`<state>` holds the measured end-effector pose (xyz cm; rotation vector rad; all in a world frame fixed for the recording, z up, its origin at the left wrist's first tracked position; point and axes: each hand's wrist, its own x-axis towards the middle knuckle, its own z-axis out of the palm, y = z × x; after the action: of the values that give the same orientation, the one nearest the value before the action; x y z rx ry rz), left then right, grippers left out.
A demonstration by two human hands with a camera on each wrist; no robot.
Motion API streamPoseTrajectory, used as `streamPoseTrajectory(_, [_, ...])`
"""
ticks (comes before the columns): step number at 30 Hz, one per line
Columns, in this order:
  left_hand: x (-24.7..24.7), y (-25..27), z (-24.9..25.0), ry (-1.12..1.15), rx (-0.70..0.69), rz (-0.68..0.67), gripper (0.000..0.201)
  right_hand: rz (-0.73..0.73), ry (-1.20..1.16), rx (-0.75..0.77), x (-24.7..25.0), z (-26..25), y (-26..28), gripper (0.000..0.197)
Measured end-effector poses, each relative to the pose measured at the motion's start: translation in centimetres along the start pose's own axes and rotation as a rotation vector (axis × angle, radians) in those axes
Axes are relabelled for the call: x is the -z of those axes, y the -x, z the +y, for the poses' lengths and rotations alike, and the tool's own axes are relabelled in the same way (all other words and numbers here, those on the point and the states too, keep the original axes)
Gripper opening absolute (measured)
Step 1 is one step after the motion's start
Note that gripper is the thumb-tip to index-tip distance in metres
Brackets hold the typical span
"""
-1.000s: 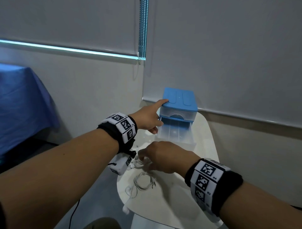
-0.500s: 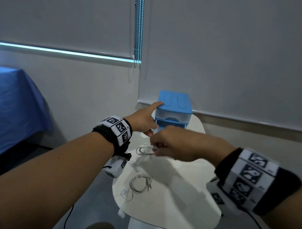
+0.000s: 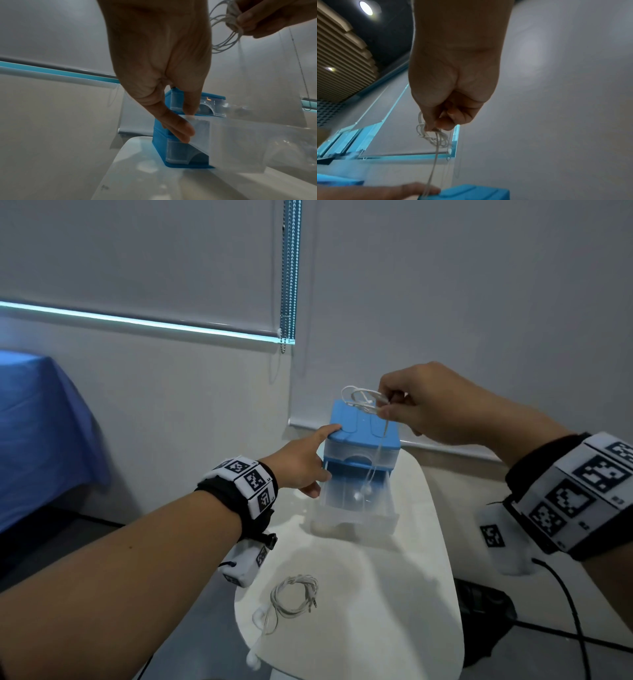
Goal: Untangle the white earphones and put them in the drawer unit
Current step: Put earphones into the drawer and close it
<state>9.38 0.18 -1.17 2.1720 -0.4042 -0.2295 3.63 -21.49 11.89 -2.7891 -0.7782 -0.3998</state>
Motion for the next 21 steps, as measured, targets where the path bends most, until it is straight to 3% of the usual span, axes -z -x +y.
streamPoseTrajectory(5, [-0.1,0.1,0.0,-0.008,-0.008,0.009,0.088,0.020,0.011,-0.032,-3.0,1.1,-0.6,0.019])
streamPoseTrajectory(10, [-0.1,0.3,0.1,-0.011,-0.001,0.009,0.089,-0.229,0.201,-0.082,-8.6,2.1,0.3,0.021])
streamPoseTrajectory(14, [-0.1,0.3,0.2,-0.011,-0.002,0.009,0.090,-0.368,0.337,-0.017,-11.8,1.9,1.6,0.024])
streamPoseTrajectory(16, [-0.1,0.3,0.2,-0.013,-0.004,0.009,0.090,-0.410,0.376,-0.026,-12.3,1.7,1.7,0.029])
streamPoseTrajectory(19, [0.0,0.4,0.4,-0.038,-0.004,0.008,0.087,-0.481,0.334,-0.055,-11.6,1.5,1.4,0.010])
streamPoseTrajectory(21, [0.0,0.3,0.6,-0.089,-0.013,0.015,0.081,-0.480,0.215,-0.073,-10.5,1.4,1.4,0.016])
